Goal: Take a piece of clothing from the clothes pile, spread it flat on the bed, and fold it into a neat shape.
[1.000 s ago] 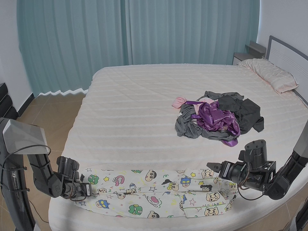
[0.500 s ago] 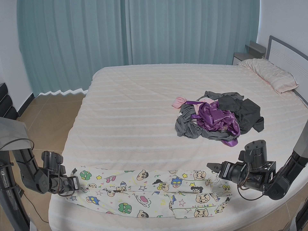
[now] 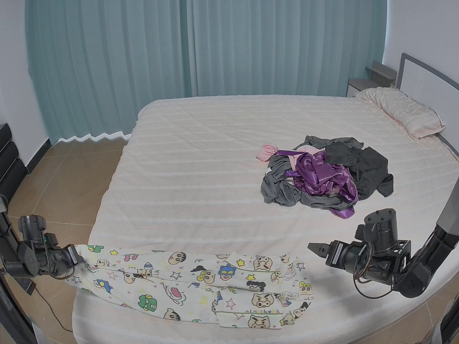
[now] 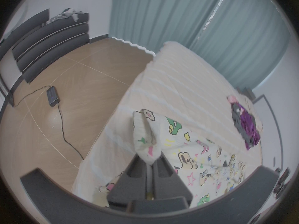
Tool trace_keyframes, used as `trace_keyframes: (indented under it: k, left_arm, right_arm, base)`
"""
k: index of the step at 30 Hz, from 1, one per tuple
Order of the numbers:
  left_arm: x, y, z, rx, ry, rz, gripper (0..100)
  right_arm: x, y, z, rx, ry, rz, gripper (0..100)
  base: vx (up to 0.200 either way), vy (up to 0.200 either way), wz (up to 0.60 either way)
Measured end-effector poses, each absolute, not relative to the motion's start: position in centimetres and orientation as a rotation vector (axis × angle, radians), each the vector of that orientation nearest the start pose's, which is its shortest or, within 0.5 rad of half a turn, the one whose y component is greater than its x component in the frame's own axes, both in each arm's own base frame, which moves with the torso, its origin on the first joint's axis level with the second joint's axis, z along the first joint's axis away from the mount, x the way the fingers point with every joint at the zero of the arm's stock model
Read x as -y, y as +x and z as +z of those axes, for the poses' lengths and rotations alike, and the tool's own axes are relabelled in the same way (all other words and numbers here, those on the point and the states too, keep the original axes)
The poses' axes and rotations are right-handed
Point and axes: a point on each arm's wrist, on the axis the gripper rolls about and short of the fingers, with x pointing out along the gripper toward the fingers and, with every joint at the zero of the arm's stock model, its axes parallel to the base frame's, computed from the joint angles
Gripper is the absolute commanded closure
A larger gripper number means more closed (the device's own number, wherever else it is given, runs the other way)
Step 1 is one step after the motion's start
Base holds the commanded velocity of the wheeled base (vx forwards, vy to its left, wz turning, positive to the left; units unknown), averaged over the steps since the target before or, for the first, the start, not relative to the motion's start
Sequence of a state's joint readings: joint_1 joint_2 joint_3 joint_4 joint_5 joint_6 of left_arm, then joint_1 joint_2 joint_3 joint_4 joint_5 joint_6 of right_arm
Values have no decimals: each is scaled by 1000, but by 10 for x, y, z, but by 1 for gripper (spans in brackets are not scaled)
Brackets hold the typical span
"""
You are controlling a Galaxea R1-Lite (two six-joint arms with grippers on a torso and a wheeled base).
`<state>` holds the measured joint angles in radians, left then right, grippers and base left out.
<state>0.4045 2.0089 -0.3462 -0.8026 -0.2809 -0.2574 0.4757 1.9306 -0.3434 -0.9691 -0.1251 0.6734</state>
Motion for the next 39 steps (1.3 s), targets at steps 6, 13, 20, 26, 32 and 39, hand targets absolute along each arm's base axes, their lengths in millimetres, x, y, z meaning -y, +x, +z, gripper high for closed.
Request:
trace_keyframes:
  k: [6,13,20,26,32,39]
  left_arm:
    - [-137,220,30,-689,-628,279,100]
    - [-158,210,56,-651,-668,325,100]
    - [-125,221,75,-650,-586,268,100]
    - [-67,236,84,-680,-514,228,100]
    - [0,243,87,-702,-452,168,100]
    - [84,240,83,-727,-398,52,100]
  right_arm:
    - [-116,235,47,-670,469,123,0]
    - [-112,238,52,-624,484,120,0]
    - [-110,238,56,-607,487,119,0]
    - [-110,237,56,-603,484,120,0]
    - [-109,237,57,-599,479,122,0]
    - [-109,237,58,-596,474,124,0]
  base:
    - [0,0,0]
    - [0,0,0]
    - [0,0,0]
    - [0,0,0]
    - [0,0,0]
    - [0,0,0]
